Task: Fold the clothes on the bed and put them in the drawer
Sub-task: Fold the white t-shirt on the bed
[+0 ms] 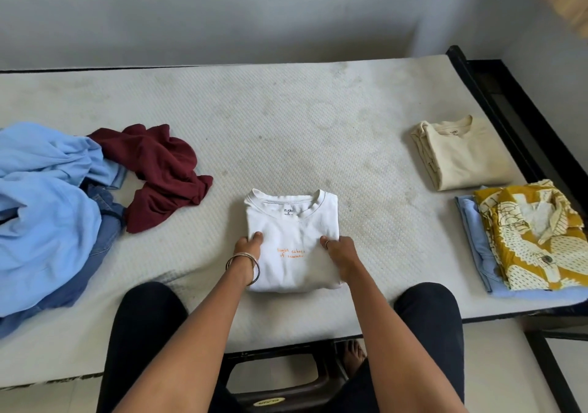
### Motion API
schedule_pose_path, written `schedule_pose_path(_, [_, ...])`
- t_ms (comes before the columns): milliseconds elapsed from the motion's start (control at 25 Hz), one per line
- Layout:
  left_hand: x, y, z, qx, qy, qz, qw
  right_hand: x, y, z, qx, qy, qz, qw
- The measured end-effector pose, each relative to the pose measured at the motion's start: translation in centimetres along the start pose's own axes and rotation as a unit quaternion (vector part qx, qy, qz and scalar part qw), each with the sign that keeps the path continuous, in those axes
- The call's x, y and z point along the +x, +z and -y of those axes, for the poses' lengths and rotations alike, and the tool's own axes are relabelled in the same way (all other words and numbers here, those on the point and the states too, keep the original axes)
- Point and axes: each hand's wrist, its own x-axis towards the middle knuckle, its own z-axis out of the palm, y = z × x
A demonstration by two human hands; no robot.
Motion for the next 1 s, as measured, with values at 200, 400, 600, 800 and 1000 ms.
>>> schedule_pose_path(200, [-3.3, 1.6, -3.6, -0.073, 0.085, 0.058, 0.992, -1.8, -4.3, 2.9, 0.09, -0.08, 0.055, 0.991])
schedule_pose_path(400, [-5.9, 12.9, -8.2, -0.082, 0.177, 0.174, 0.965, -0.5, -15.6, 4.5, 0.159, -0.159, -0.028, 0.974])
schedule_pose_path(600, [-8.3, 28.2, -14.3, -0.044, 0.203, 0.245, 0.947, 5.1, -30.4, 8.4, 0.046, -0.225, -0.121, 0.966])
schedule_pose_path(800, [-7.6, 40.2, -19.6, -0.103, 0.176, 0.278, 0.939, 12.3, -41.5, 15.9, -0.09, -0.223, -0.16, 0.957])
schedule_pose_path(1000, [-3.7, 44.8, -18.8, 0.103, 0.075, 0.321, 0.938, 18.9, -41.5, 14.2, -0.377, -0.097, -0.284, 0.876])
